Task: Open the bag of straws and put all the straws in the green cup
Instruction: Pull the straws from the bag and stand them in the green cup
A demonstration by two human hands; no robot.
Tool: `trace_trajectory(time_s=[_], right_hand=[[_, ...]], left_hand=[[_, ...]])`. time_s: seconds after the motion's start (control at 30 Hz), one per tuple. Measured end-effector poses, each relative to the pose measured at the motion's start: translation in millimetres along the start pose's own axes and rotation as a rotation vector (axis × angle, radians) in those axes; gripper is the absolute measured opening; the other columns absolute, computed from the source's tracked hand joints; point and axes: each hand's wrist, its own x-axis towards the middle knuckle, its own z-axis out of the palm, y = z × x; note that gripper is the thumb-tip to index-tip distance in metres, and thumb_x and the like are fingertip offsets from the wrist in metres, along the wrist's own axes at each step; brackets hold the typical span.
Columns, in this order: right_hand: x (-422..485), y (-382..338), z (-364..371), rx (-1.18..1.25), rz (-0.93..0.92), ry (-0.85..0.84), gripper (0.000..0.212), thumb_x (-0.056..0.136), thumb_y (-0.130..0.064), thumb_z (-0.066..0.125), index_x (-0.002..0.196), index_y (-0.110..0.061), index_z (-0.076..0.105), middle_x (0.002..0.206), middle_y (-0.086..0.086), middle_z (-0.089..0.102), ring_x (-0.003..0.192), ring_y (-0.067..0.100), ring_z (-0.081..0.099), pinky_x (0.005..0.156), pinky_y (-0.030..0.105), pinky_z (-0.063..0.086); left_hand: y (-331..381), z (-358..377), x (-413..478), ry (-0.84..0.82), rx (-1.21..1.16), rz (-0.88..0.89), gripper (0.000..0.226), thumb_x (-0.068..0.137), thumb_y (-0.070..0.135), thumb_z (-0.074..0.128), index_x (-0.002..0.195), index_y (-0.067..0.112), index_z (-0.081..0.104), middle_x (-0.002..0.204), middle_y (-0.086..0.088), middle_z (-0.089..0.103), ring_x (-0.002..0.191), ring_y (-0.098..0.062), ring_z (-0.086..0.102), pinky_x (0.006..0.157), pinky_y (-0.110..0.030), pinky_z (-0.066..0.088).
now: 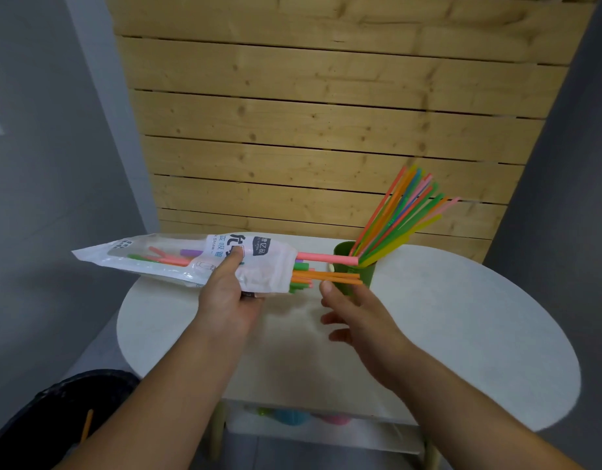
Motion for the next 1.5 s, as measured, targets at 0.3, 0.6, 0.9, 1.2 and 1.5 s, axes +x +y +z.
trace_trajectory(time_s=[0.3,0.6,0.9,1.2,1.5], right_hand=[[13,-17,30,0.185,-0.175,0.312,0.032,0.1,-0.04,0.05,0.126,-0.028,0.064,0.114,-0.004,0.064,0.095,0.007,0.061,0.058,0.009,0.049],[14,-26,3,0.279,-0.204,0.368,0.03,0.101,-0.031,0.051,0.099,-0.008,0.071,0.071,0.009,0.066,0.061,0.015,0.062,0.059,0.024,0.055],[10,-41,-46,0.434,-0.237,0.391,0.028,0.102,-0.028,0.051,0.09,-0.007,0.066,0.059,0.002,0.069,0.055,0.011,0.067,0.061,0.025,0.061],[8,-47,-85,0.042,-0.381,0.71,0.032,0.102,-0.036,0.048,0.087,-0.015,0.068,0.071,0.005,0.069,0.062,0.015,0.073,0.073,0.035,0.06],[-3,-58,-72,-0.326,-0.523,0.74,0.033,0.102,-0.036,0.048,0.071,-0.031,0.058,0.068,-0.008,0.068,0.065,0.01,0.07,0.062,0.031,0.054]], left_hand=[[-16,2,-7,-0.033,0.034,-0.028,0.027,0.098,0.012,0.064,0.125,0.015,0.062,0.118,-0.012,0.075,0.098,-0.026,0.073,0.082,-0.047,0.061],[-8,-4,1,-0.013,0.021,-0.028,0.047,0.098,0.013,0.065,0.144,0.013,0.054,0.132,-0.012,0.07,0.118,-0.029,0.069,0.083,-0.046,0.062],[1,-7,9,0.045,-0.007,-0.035,0.043,0.1,0.013,0.063,0.142,0.013,0.055,0.13,-0.012,0.071,0.111,-0.028,0.071,0.066,-0.045,0.065],[5,-7,10,0.087,-0.012,-0.033,0.043,0.1,0.013,0.062,0.142,0.013,0.055,0.129,-0.01,0.071,0.107,-0.026,0.072,0.044,-0.033,0.057],[1,-4,6,0.063,-0.002,-0.044,0.043,0.1,0.012,0.063,0.142,0.014,0.054,0.129,-0.012,0.071,0.107,-0.028,0.072,0.048,-0.039,0.06]])
